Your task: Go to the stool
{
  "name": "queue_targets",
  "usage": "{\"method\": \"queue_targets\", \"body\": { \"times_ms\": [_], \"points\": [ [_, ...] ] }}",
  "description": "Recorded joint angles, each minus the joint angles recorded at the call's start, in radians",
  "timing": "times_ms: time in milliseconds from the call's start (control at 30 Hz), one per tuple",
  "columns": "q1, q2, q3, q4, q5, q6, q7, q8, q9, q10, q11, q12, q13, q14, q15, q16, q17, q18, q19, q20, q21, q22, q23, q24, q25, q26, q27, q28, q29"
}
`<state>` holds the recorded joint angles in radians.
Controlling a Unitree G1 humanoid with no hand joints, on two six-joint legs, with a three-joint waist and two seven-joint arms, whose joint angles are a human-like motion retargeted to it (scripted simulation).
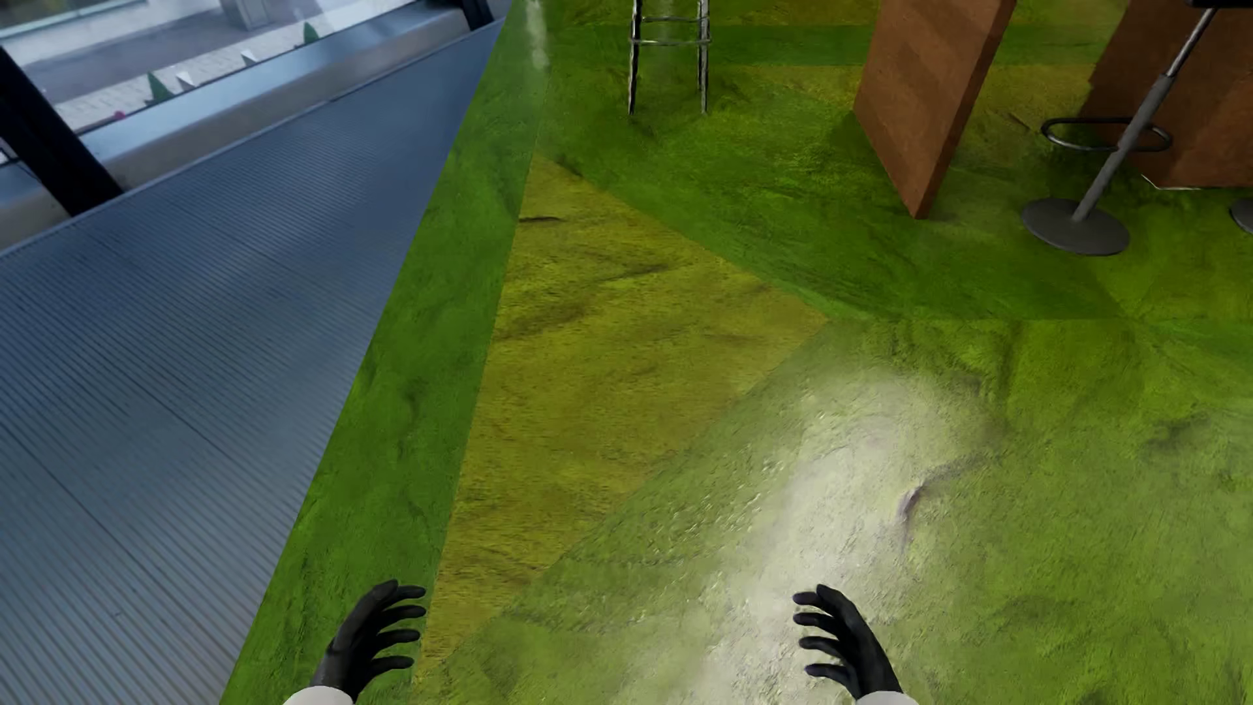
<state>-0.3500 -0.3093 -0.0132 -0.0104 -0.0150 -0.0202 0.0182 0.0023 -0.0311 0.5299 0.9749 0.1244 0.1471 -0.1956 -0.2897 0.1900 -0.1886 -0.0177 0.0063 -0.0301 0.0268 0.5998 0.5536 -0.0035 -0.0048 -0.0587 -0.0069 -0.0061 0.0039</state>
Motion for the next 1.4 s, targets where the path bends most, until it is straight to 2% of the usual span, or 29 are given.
{"method": "queue_targets", "body": {
  "times_ms": [33, 67, 100, 133, 200, 300, 367, 400, 433, 500, 533, 567, 633, 667, 700, 733, 767, 833, 867, 900, 933, 1033, 1133, 1167, 1233, 1300, 1333, 1367, 1400],
  "points": [
    [0.011, -0.021, -0.007, -0.001, -0.019, 0.002, -0.001, -0.009, 0.001, 0.022, -0.050, 0.023, 0.029, -0.024, -0.087, 0.022, 0.014, 0.005, -0.019, 0.016, 0.005, 0.028, 0.044, -0.011, -0.015, -0.015, 0.002, -0.002, 0.019],
    [-0.002, -0.052, -0.002, 0.000, -0.055, 0.003, 0.003, 0.010, 0.013, 0.079, -0.201, 0.025, 0.060, -0.065, -0.230, 0.018, 0.013, 0.000, -0.132, 0.006, 0.002, 0.004, 0.064, -0.028, -0.038, -0.004, 0.021, 0.005, 0.044],
    [-0.012, -0.051, -0.012, 0.007, -0.081, 0.014, 0.000, -0.004, 0.018, 0.131, -0.209, 0.023, 0.072, -0.123, -0.170, 0.007, 0.013, -0.011, 0.110, -0.024, -0.021, 0.003, 0.101, -0.037, -0.054, 0.019, 0.052, 0.022, 0.069],
    [-0.014, -0.042, -0.019, 0.018, -0.079, 0.025, -0.001, -0.019, 0.022, 0.168, -0.210, 0.019, 0.066, -0.161, -0.138, -0.010, 0.008, -0.026, 0.032, -0.033, -0.005, 0.005, 0.129, -0.034, -0.058, 0.053, 0.089, 0.041, 0.084],
    [-0.017, -0.014, -0.001, 0.033, -0.047, 0.078, -0.020, -0.020, 0.034, 0.227, -0.211, 0.025, 0.065, -0.216, -0.177, -0.040, -0.001, -0.036, 0.025, -0.036, 0.017, -0.004, 0.113, -0.002, -0.031, 0.103, 0.140, 0.061, 0.076],
    [-0.028, 0.042, 0.037, 0.045, -0.038, 0.120, -0.014, -0.021, 0.061, 0.280, -0.197, 0.085, -0.004, -0.275, -0.249, -0.039, -0.003, -0.009, 0.036, 0.016, 0.048, 0.028, 0.079, 0.025, 0.068, 0.073, 0.083, 0.047, -0.007],
    [0.012, -0.007, 0.037, 0.054, -0.022, 0.105, -0.015, -0.001, 0.096, 0.292, -0.025, 0.116, -0.052, -0.330, -0.191, 0.005, 0.056, -0.011, 0.024, 0.045, 0.055, 0.044, 0.049, 0.002, 0.110, 0.070, 0.009, 0.051, -0.060],
    [0.053, -0.069, 0.024, 0.043, -0.019, 0.068, -0.017, 0.013, 0.102, 0.243, 0.097, 0.107, -0.044, -0.327, -0.074, 0.031, 0.068, -0.013, -0.055, 0.052, 0.071, 0.057, 0.067, -0.022, 0.122, 0.069, -0.011, 0.067, -0.065],
    [0.095, -0.122, 0.003, 0.040, -0.025, 0.038, -0.022, 0.003, 0.104, 0.196, 0.135, 0.089, -0.030, -0.326, -0.015, 0.029, 0.053, -0.015, -0.135, 0.056, 0.063, 0.046, 0.083, -0.045, 0.128, 0.067, -0.010, 0.087, -0.045],
    [0.051, -0.207, -0.042, 0.043, -0.075, -0.036, 0.000, -0.035, 0.121, 0.385, -0.043, 0.018, 0.033, -0.259, -0.080, 0.002, 0.017, -0.045, -0.197, 0.017, 0.033, -0.001, 0.033, -0.055, 0.078, 0.060, 0.040, 0.097, -0.001],
    [-0.039, -0.168, -0.040, 0.044, -0.092, -0.057, -0.005, -0.027, 0.127, 0.601, -0.122, -0.052, 0.068, -0.111, -0.114, -0.028, -0.019, -0.066, 0.045, -0.013, 0.034, 0.014, 0.108, -0.038, 0.037, 0.078, 0.052, 0.085, 0.002],
    [-0.113, -0.138, -0.035, 0.052, -0.082, -0.052, -0.015, -0.032, 0.115, 0.690, -0.122, -0.066, 0.080, -0.021, -0.142, -0.055, -0.046, -0.086, 0.041, -0.011, 0.056, 0.018, 0.165, -0.020, 0.011, 0.092, 0.078, 0.063, -0.009],
    [-0.199, -0.051, -0.001, 0.068, -0.053, 0.002, -0.039, -0.039, 0.112, 0.456, -0.155, -0.005, 0.065, -0.166, -0.176, -0.056, 0.015, -0.116, 0.047, 0.000, 0.047, 0.019, 0.074, 0.000, 0.020, 0.073, 0.138, 0.010, -0.068],
    [-0.224, -0.059, 0.027, 0.080, -0.039, 0.030, -0.045, -0.030, 0.121, 0.322, -0.059, -0.008, 0.045, -0.079, -0.179, -0.023, 0.073, -0.111, 0.026, 0.006, 0.022, 0.051, 0.011, 0.005, 0.031, 0.053, 0.140, -0.014, -0.091],
    [-0.195, -0.122, 0.005, 0.069, -0.037, 0.026, -0.040, -0.008, 0.113, 0.327, 0.097, 0.001, 0.028, -0.106, -0.076, 0.027, 0.071, -0.011, -0.009, 0.027, 0.064, 0.062, 0.030, 0.009, 0.042, 0.037, 0.111, -0.021, -0.083],
    [-0.166, -0.185, -0.009, 0.062, -0.037, 0.014, -0.036, 0.004, 0.091, 0.310, 0.184, 0.013, 0.035, -0.122, 0.015, 0.063, 0.060, -0.016, -0.080, 0.034, 0.071, 0.059, 0.043, 0.006, 0.057, 0.020, 0.085, -0.011, -0.053],
    [-0.132, -0.226, -0.028, 0.065, -0.033, 0.001, -0.034, -0.008, 0.060, 0.275, 0.174, 0.033, 0.053, -0.130, -0.013, 0.081, 0.050, -0.018, -0.119, 0.039, 0.067, 0.070, 0.050, -0.002, 0.073, -0.008, 0.072, 0.014, -0.006],
    [-0.044, -0.244, -0.052, 0.068, -0.059, -0.042, -0.013, -0.008, 0.037, 0.209, 0.034, -0.010, 0.053, -0.147, -0.150, 0.042, 0.042, -0.032, -0.059, 0.001, 0.007, 0.007, 0.022, -0.033, 0.090, 0.027, 0.106, 0.067, 0.061],
    [-0.020, -0.228, -0.059, 0.060, -0.082, -0.062, -0.008, 0.007, 0.015, 0.199, -0.145, -0.032, 0.064, -0.172, -0.183, 0.016, 0.017, -0.039, -0.065, -0.023, -0.013, -0.032, 0.018, -0.042, 0.091, 0.057, 0.122, 0.079, 0.077],
    [-0.025, -0.177, -0.066, 0.071, -0.085, -0.047, -0.021, -0.003, 0.015, 0.274, -0.217, -0.058, 0.057, -0.202, 0.009, -0.024, -0.023, -0.045, 0.102, -0.025, -0.014, -0.025, 0.088, -0.042, 0.084, 0.076, 0.115, 0.082, 0.072],
    [-0.052, -0.158, -0.053, 0.079, -0.068, -0.021, -0.036, -0.003, 0.026, 0.368, -0.213, -0.066, 0.052, -0.188, 0.000, -0.055, -0.047, -0.049, 0.058, -0.029, -0.009, -0.009, 0.109, -0.033, 0.070, 0.079, 0.112, 0.075, 0.051],
    [0.001, -0.110, -0.032, 0.096, -0.058, 0.053, -0.047, -0.009, 0.047, 0.258, -0.202, 0.067, 0.066, -0.255, -0.072, -0.043, 0.033, -0.064, 0.060, -0.011, 0.010, 0.021, 0.084, 0.002, 0.046, 0.076, 0.048, 0.015, -0.031],
    [0.084, -0.060, -0.024, 0.080, -0.076, 0.067, -0.023, 0.007, 0.078, 0.194, -0.206, 0.080, 0.013, -0.286, -0.134, -0.005, 0.025, -0.058, 0.067, -0.014, 0.022, -0.013, 0.085, -0.024, 0.050, 0.191, -0.029, 0.014, 0.006],
    [0.093, -0.039, -0.031, 0.072, -0.084, 0.057, -0.022, 0.010, 0.097, 0.219, -0.202, 0.034, 0.013, -0.280, -0.156, -0.001, 0.019, -0.062, 0.067, -0.024, 0.037, -0.013, 0.085, -0.038, 0.055, 0.198, -0.042, 0.029, 0.017],
    [-0.024, 0.021, -0.031, 0.069, -0.080, 0.061, -0.037, 0.018, 0.115, 0.467, -0.256, -0.031, 0.084, -0.101, -0.166, -0.052, 0.000, -0.093, 0.070, 0.001, 0.053, -0.038, 0.088, -0.058, 0.056, 0.156, -0.050, 0.055, 0.003],
    [-0.120, 0.056, -0.009, 0.093, -0.071, 0.069, -0.047, 0.020, 0.091, 0.339, -0.265, 0.003, 0.111, -0.173, -0.205, -0.031, 0.020, -0.123, 0.071, 0.033, 0.014, -0.011, 0.064, -0.066, 0.074, 0.060, -0.010, 0.043, -0.052],
    [-0.148, 0.050, -0.003, 0.091, -0.068, 0.071, -0.062, 0.017, 0.102, 0.251, -0.178, 0.022, 0.069, -0.139, -0.229, -0.002, 0.041, -0.126, 0.056, 0.043, 0.024, 0.017, 0.035, -0.058, 0.081, 0.029, 0.017, 0.033, -0.090],
    [-0.146, -0.025, -0.003, 0.077, -0.075, 0.056, -0.063, 0.022, 0.110, 0.283, 0.025, 0.031, 0.017, -0.139, -0.177, 0.038, 0.032, -0.054, -0.003, 0.036, 0.066, 0.032, 0.030, -0.044, 0.082, 0.023, 0.040, 0.024, -0.112],
    [-0.119, -0.106, -0.010, 0.072, -0.076, 0.042, -0.062, 0.028, 0.108, 0.284, 0.185, 0.044, -0.010, -0.162, -0.010, 0.042, 0.023, -0.060, -0.058, 0.042, 0.056, 0.044, 0.028, -0.028, 0.072, 0.021, 0.064, 0.034, -0.104]
  ]
}}
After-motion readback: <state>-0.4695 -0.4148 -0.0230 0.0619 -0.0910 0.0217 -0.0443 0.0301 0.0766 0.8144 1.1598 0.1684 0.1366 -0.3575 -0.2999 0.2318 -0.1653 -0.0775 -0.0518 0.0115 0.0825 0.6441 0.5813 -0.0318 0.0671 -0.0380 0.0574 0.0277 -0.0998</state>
